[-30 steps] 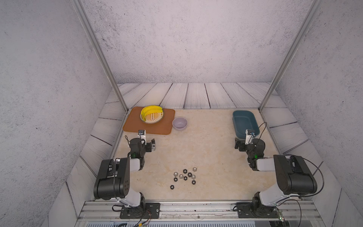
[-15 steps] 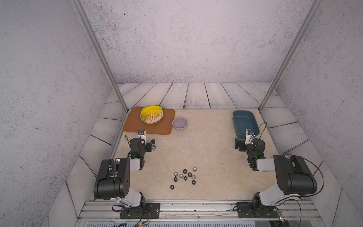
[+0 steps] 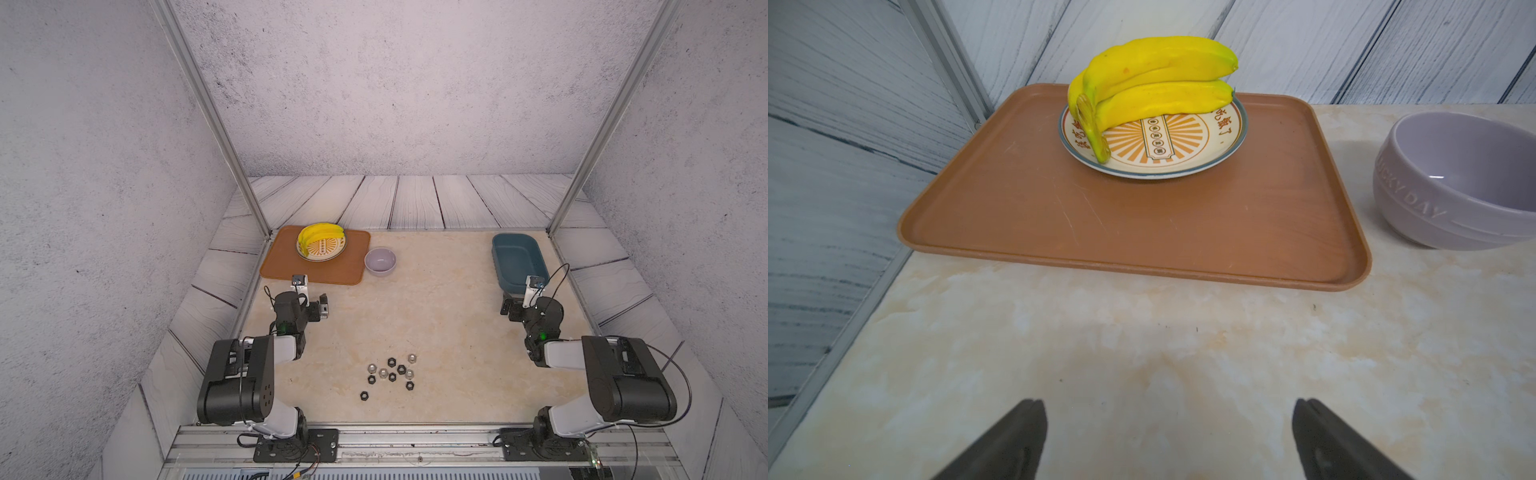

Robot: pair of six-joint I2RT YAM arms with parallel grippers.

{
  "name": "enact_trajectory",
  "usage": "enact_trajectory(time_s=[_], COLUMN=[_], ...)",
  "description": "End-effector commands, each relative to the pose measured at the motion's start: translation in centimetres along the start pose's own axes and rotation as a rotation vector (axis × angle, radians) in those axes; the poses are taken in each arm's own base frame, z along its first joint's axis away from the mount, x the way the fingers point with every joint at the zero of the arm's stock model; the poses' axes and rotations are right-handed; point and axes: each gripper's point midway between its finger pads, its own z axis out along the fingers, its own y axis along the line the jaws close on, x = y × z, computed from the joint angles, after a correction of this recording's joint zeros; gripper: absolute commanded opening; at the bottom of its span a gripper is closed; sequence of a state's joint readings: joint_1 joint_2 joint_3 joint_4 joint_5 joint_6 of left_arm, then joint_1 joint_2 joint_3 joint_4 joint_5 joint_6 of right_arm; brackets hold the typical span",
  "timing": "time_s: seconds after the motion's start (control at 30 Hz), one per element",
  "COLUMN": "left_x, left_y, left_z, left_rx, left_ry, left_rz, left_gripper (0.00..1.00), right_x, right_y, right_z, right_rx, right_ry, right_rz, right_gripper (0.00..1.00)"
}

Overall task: Put the nuts on the desktop into the storage box
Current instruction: Move the storage box to the center of the board.

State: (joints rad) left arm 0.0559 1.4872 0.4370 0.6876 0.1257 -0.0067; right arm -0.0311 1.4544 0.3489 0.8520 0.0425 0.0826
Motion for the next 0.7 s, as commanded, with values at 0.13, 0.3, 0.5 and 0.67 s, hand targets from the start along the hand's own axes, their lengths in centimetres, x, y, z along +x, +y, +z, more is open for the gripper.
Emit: enact_trajectory(time_s=[0.13, 0.3, 0.5, 0.67], left_x=[-4.3, -6.9, -10.2, -11.4], left_y=[-2.0, -3.1, -2.9, -0.8], left_z=[-2.7, -5.5, -9.5, -12.7], left_rx=[0.047, 0.092, 0.072, -0.042], left_ry=[-0.036, -0.067, -0.084, -0.089], left_rz=[0.049, 0.013, -0.163, -0.381], left_gripper=[0.98, 0.98, 0.98, 0.98], right_x=[-4.9, -8.2, -8.7, -7.7], right_y=[-1.7, -2.6, -3.0, -6.7], right_z=[-3.6, -6.4, -7.8, -10.4], right_rx=[0.096, 0.145, 0.175, 0.437], right_ry=[-0.088, -0.131, -0.011, 0.082], right_rz=[0.061, 0.093, 0.199, 0.453], right_gripper=[0.99, 0.99, 0.99, 0.99])
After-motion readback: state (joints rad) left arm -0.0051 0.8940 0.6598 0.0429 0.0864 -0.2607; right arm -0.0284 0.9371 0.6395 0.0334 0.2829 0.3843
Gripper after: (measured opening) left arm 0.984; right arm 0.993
